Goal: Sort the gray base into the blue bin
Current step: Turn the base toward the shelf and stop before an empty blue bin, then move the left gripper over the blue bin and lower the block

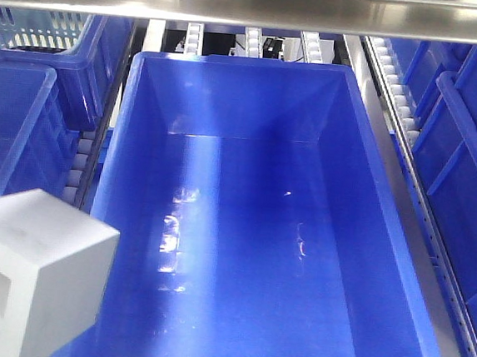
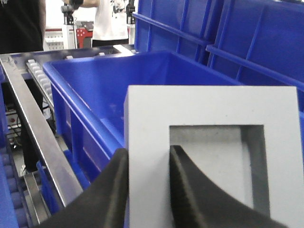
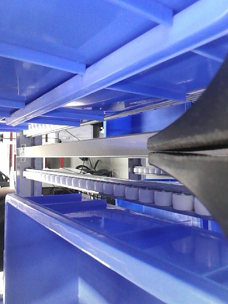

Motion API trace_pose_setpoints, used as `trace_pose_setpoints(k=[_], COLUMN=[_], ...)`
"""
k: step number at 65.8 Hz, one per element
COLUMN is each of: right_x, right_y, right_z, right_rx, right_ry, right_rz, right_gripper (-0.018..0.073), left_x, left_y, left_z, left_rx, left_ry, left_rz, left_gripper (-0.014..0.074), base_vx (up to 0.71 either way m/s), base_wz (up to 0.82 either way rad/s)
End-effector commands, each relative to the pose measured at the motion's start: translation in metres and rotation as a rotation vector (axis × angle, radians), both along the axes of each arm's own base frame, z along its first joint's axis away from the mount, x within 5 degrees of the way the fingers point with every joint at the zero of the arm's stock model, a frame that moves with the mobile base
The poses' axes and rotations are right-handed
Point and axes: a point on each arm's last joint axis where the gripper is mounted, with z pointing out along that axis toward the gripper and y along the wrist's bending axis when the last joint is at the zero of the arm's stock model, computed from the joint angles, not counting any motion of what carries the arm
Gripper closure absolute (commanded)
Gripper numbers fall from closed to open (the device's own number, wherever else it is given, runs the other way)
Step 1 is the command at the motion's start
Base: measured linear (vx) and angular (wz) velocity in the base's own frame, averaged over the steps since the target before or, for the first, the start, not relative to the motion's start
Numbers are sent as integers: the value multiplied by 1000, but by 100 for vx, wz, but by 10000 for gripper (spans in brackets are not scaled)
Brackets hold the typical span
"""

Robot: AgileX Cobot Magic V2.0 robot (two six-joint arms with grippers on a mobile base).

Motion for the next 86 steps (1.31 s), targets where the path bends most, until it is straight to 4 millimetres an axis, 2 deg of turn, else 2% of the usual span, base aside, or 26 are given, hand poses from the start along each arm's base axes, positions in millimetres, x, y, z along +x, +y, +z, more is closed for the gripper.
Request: trace_pose_setpoints(k=[1,12,25,36,45,68,77,86], right_x=[0,0,0,0,0,0,0,0], right_y=[0,0,0,0,0,0,0,0], right_z=[2,2,2,2,2,2,2,2], right_rx=[-11,-11,-11,-11,-11,-11,-11,-11], right_ry=[-71,-71,-71,-71,-71,-71,-71,-71], right_rz=[0,0,0,0,0,0,0,0], right_gripper=[568,568,568,568,568,568,568,568], left_x=[-2,0,12,35,62,132,146,163], left_y=[0,-1,-9,-23,-40,-86,-112,-135], left_z=[23,27,42,67,75,68,65,51], left_rx=[-110,-163,-213,-197,-159,-68,-30,31], left_ry=[-120,-126,-191,-169,-107,39,80,150], left_rz=[-13,-17,-22,-21,-19,-18,-74,-101], left_gripper=[602,598,592,592,592,587,582,578], base_vx=[0,0,0,0,0,0,0,0], base_wz=[0,0,0,0,0,0,0,0])
